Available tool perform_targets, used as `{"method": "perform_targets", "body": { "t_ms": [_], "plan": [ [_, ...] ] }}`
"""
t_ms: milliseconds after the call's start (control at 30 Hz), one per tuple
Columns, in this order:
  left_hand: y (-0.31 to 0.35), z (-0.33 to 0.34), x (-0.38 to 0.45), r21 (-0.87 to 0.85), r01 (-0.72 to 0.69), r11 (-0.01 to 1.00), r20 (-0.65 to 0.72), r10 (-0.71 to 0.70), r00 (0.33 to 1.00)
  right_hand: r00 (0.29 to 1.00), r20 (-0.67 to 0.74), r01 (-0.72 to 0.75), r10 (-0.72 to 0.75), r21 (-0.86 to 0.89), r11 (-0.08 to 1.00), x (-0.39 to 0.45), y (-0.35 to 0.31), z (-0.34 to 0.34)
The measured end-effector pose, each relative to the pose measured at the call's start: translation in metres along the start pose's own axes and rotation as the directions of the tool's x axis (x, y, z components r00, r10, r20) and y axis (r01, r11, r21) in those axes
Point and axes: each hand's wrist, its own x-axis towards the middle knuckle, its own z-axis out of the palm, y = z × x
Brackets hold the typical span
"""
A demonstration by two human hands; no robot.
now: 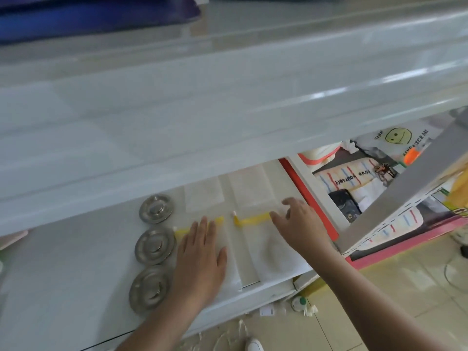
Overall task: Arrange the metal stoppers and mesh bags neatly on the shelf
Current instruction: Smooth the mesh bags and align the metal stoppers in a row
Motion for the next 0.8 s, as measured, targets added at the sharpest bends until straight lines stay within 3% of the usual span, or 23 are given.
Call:
{"method": "perform_targets", "body": {
  "t_ms": [67, 167, 233, 367, 667, 800],
  "plan": [
    [0.001, 0.012, -0.007, 0.01, -0.002, 1.0, 0.022, 0.001, 1.0, 0.997, 0.067, -0.04, 0.039, 0.02, 0.999, -0.003, 0.004, 0.002],
    [0.0, 0.019, -0.005, 0.016, -0.006, 1.0, 0.02, 0.006, 1.0, 0.967, -0.079, 0.226, -0.242, -0.17, 0.959, 0.003, -0.007, 0.005],
    [0.0, 0.02, -0.005, 0.022, -0.01, 1.0, 0.007, 0.009, 1.0, 0.936, -0.032, 0.329, -0.35, -0.265, 0.906, 0.014, -0.014, 0.009],
    [0.002, 0.017, -0.004, 0.027, -0.001, 1.0, 0.034, 0.0, 0.999, 0.972, 0.005, 0.226, -0.235, -0.286, 0.931, 0.046, -0.013, 0.014],
    [0.003, 0.017, -0.005, 0.022, 0.004, 1.0, 0.011, -0.004, 1.0, 0.942, 0.01, 0.328, -0.336, -0.246, 0.912, 0.074, -0.024, 0.022],
    [0.004, 0.018, -0.004, -0.006, -0.001, 1.0, -0.003, 0.001, 1.0, 0.937, -0.075, 0.326, -0.341, -0.163, 0.931, 0.053, -0.027, 0.015]
  ]
}}
